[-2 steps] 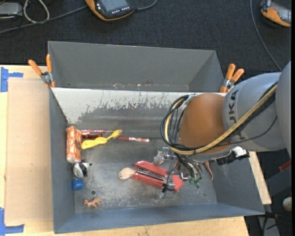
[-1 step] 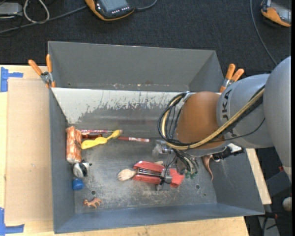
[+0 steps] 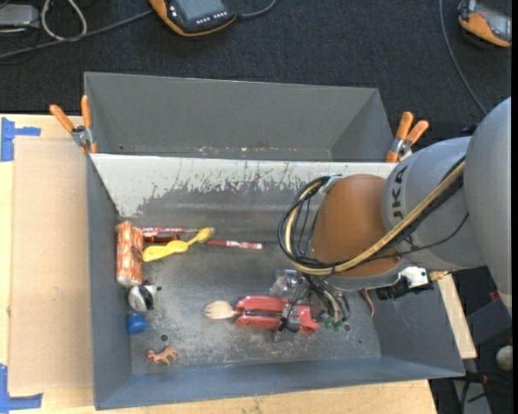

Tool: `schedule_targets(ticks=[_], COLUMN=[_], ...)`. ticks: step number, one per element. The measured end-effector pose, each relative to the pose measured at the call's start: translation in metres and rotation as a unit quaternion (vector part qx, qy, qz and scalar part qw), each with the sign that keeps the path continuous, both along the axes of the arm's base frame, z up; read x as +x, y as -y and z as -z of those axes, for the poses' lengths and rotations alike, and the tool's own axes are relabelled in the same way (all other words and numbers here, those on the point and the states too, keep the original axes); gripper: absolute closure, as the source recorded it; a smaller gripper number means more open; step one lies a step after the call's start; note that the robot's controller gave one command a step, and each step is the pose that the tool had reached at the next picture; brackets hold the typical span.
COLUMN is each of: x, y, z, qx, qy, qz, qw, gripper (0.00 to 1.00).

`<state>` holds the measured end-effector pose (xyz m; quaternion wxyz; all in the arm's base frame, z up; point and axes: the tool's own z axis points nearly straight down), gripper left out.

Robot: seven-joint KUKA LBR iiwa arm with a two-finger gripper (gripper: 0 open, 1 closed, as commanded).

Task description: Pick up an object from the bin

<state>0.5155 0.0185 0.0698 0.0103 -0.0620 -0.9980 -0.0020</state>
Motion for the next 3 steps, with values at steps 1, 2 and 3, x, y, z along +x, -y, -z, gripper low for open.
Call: schedule_targets(ticks=[1,2,3], x=[0.0,-0.004,-0.003], y=[0.0,0.0,0.0], z=[0.0,-0.028,-0.083], qx=[0.0,0.0,0.0], qy=[0.0001,-0.007,-0.006], qz=[0.0,0.0,-0.001], qw=[1.0,1.0,1.0], gripper=[1.0,1.0,1.0])
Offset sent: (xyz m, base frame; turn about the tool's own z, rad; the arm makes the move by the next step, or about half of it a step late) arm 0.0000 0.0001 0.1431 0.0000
